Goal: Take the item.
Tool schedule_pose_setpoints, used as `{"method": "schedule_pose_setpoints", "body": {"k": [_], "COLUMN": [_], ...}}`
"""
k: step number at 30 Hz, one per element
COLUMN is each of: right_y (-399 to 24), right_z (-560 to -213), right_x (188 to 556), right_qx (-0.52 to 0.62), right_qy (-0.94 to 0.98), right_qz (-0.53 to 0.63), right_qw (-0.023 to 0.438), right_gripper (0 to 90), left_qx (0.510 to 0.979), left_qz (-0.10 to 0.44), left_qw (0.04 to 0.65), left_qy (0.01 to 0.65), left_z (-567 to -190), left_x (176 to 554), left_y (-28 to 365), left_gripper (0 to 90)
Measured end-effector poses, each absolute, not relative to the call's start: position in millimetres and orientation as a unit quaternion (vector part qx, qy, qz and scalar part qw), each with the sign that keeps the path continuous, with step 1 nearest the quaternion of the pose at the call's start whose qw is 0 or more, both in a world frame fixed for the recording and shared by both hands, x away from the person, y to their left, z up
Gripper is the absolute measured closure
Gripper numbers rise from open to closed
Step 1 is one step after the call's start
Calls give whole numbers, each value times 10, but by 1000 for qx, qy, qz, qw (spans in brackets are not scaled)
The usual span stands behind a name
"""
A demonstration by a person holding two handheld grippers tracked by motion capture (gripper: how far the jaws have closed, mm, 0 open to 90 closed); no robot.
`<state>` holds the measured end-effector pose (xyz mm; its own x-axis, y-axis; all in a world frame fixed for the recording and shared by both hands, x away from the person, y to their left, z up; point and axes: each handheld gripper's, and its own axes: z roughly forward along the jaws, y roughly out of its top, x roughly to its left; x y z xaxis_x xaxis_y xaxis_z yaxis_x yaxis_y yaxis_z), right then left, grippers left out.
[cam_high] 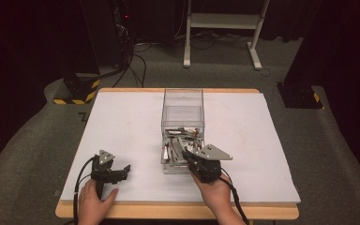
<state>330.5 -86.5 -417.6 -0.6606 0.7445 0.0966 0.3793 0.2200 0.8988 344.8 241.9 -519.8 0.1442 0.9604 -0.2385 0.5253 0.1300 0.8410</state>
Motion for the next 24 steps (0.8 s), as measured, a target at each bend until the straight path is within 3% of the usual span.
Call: {"method": "schedule_pose_setpoints", "body": {"k": [24], "right_y": [-966], "right_z": [-4087], "right_x": [3273], "right_qx": [350], "right_qy": [750], "right_qz": [527], "right_qw": [192], "right_gripper": [880], "left_qx": [611], "left_qz": [244], "left_qw": [445], "left_qy": [607], "left_z": [-5198], "left_x": [3449], "left_y": [2417], "left_gripper": [118]}}
